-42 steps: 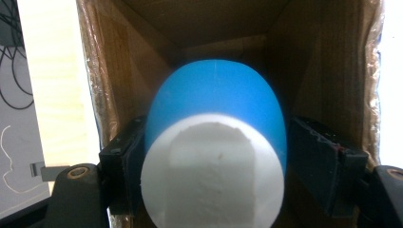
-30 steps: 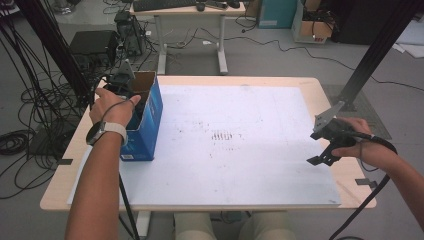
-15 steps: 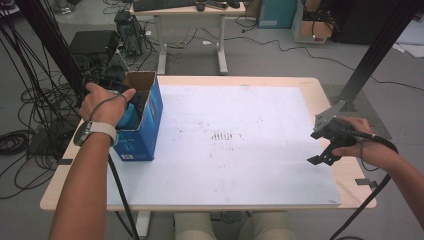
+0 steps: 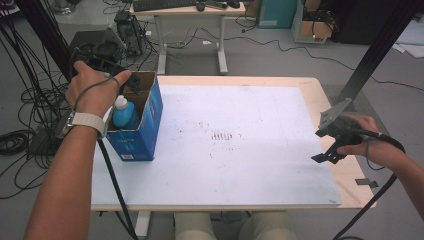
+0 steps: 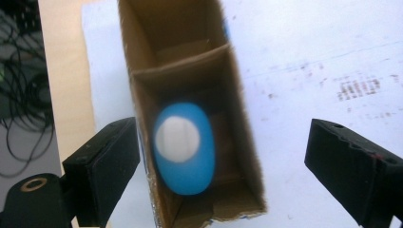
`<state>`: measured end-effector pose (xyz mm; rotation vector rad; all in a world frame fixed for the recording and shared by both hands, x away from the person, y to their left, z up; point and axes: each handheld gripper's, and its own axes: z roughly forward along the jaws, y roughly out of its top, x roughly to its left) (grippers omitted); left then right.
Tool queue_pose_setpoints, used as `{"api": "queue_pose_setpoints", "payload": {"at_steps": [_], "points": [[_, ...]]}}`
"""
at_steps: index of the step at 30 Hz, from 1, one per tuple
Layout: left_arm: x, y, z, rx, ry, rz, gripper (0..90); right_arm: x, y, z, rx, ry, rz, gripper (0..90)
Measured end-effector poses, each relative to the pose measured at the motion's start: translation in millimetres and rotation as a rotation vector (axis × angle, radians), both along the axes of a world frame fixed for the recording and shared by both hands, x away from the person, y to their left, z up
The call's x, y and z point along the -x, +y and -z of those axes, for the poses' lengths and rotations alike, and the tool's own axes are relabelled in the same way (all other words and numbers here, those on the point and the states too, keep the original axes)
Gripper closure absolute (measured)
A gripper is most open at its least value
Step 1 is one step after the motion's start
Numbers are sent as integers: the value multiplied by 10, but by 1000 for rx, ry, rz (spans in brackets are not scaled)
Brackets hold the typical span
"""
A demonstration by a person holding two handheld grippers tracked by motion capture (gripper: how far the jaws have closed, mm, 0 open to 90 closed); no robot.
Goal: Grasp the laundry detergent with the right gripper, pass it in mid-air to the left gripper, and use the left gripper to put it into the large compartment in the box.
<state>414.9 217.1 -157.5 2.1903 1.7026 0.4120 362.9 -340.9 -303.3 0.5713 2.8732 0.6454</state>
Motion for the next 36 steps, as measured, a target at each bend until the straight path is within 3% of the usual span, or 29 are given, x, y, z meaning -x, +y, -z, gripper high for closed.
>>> {"api": "queue_pose_setpoints", "payload": {"at_steps": [9, 10, 16, 27, 33, 36], "points": [[118, -398, -381, -56, -59, 187, 115, 2, -46, -40, -4, 2, 23, 84], [125, -437, -403, -63, -60, 202, 115, 41, -38, -60, 10, 34, 75, 84], [193, -760, -521, -76, -63, 303, 114, 33, -43, -75, 10, 32, 74, 83], [307, -1155, -526, -61, -55, 464, 103, 34, -70, -115, 5, 31, 81, 84], [358, -1295, -463, -73, -10, 580, 101, 16, -83, -129, 3, 28, 85, 84], [385, -1358, -420, -64, -7, 624, 101, 4, -77, -136, 1, 29, 89, 84]]}}
